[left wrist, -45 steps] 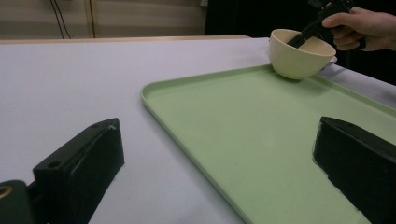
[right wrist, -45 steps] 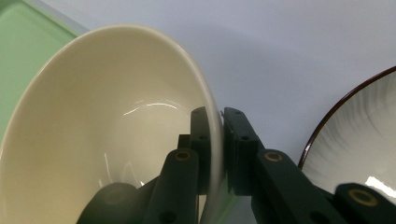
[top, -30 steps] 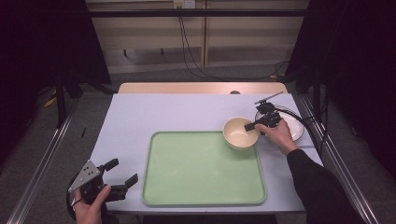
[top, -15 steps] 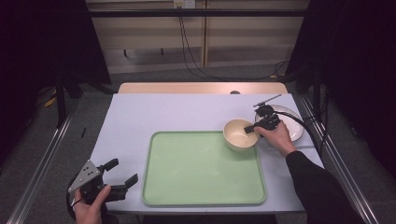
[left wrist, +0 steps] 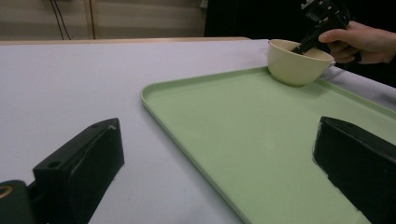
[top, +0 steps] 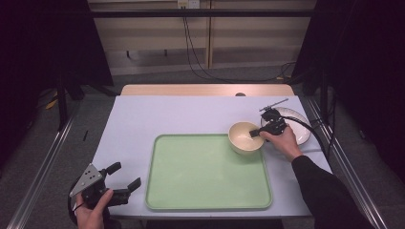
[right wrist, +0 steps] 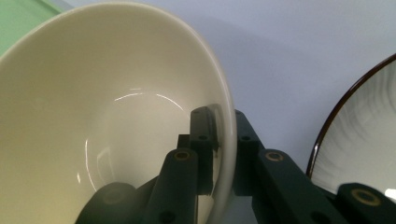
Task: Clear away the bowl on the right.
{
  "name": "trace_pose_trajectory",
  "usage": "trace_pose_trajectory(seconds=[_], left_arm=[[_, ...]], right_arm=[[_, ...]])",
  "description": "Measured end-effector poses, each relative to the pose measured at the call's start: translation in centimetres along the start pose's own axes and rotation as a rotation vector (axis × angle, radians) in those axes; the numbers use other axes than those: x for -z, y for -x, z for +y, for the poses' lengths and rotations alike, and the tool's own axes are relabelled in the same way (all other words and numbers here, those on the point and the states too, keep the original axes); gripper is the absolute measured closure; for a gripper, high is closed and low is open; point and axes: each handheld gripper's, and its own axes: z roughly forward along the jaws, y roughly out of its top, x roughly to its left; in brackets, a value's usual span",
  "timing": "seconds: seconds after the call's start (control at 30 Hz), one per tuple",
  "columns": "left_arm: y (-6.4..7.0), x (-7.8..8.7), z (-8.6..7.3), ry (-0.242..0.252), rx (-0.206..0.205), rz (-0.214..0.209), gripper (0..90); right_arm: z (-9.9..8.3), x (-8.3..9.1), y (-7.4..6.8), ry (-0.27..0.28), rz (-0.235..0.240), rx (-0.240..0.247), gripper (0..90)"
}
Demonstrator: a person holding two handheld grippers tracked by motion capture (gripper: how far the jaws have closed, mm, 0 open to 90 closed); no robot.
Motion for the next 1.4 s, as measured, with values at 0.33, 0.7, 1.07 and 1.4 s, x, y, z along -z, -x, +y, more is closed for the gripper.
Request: trace_pose_trajectory(seconds=[0.33, 0.7, 1.07, 1.4], left_arm=[[0.0, 0.0, 0.0, -0.001, -0.001, -0.001, 1.9], [0.0, 0.0, 0.0, -0.001, -0.001, -0.002, 1.9], [0.0, 0.0, 0.0, 0.001, 0.0, 0.0, 1.9], [0.0, 0.1, 0.0, -0.004, -0.005, 0.006, 1.9]], right_arm=[[-0.1, 0.2, 0.2, 0.064, -0.04, 0.05, 62.1], [0.0, 0.5, 0.1, 0.13, -0.012, 0.049, 29.6], [0.1, 0.9, 0.2, 0.175, -0.031, 0.043, 3.4], [-0.3, 2.2, 0.0, 0.282, -0.11, 0.03, 2.6]])
